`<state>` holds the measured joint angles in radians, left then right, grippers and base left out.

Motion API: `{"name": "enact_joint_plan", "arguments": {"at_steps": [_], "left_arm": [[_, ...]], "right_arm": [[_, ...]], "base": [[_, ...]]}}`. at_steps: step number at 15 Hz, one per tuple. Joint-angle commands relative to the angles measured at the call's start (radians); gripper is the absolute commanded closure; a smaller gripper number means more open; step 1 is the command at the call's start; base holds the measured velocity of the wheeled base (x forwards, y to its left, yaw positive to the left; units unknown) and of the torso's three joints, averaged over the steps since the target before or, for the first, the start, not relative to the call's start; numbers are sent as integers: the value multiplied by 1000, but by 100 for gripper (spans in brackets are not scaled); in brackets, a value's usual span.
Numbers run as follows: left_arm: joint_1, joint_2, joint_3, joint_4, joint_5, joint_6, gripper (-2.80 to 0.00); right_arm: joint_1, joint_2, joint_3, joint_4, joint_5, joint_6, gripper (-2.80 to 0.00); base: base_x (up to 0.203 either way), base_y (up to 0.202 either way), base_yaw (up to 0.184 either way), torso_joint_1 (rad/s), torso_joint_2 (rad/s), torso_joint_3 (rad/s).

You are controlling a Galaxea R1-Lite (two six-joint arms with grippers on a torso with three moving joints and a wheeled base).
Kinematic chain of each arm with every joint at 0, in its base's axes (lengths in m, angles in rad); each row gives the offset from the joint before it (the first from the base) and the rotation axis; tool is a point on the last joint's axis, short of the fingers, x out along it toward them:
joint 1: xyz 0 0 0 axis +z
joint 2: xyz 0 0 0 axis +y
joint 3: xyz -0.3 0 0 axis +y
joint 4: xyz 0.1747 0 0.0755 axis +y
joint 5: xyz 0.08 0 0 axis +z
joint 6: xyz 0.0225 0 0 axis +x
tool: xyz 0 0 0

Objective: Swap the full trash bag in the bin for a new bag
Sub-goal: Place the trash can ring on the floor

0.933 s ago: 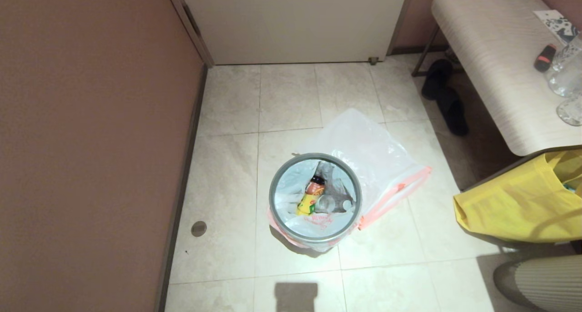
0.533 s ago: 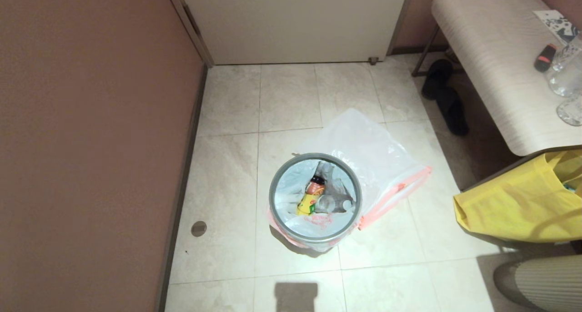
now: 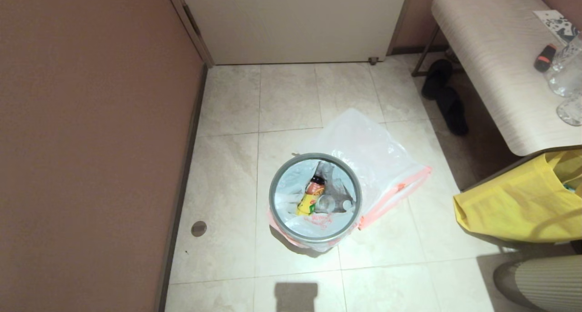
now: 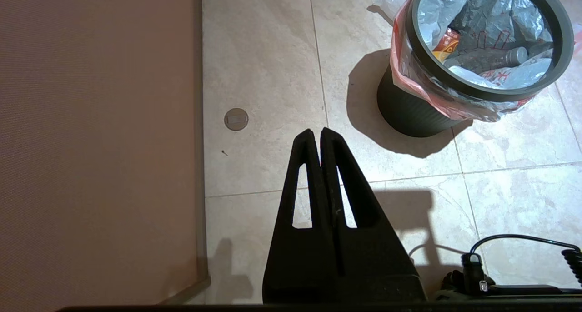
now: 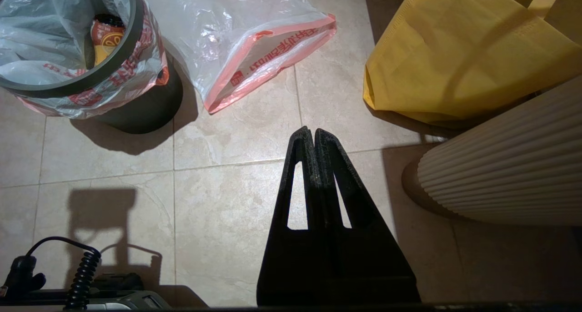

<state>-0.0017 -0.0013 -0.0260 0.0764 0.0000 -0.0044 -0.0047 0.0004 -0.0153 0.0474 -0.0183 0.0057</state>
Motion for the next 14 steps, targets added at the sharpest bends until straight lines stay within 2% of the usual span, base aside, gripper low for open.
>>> {"name": "enact_joint_plan", "arguments": {"at_steps": [1, 8, 10, 12, 14], "left_arm": [[0, 1, 0, 0, 0, 2, 0], [0, 1, -4, -2, 0, 15, 0], [-1, 9, -70, 5, -20, 15, 0], [-1, 94, -140, 7, -57, 15, 0], [-1, 253, -218, 10, -78, 16, 0]], "right_arm": [[0, 0, 0, 0, 0, 0, 0], [0, 0, 0, 0, 0, -1, 0], [0, 0, 0, 0, 0, 0, 0], [0, 0, 0, 0, 0, 0, 0], [0, 0, 0, 0, 0, -1, 0]], "base": [[0, 0, 0, 0, 0, 0], [0, 0, 0, 0, 0, 0], [0, 0, 0, 0, 0, 0], [0, 0, 0, 0, 0, 0], [0, 0, 0, 0, 0, 0]]}}
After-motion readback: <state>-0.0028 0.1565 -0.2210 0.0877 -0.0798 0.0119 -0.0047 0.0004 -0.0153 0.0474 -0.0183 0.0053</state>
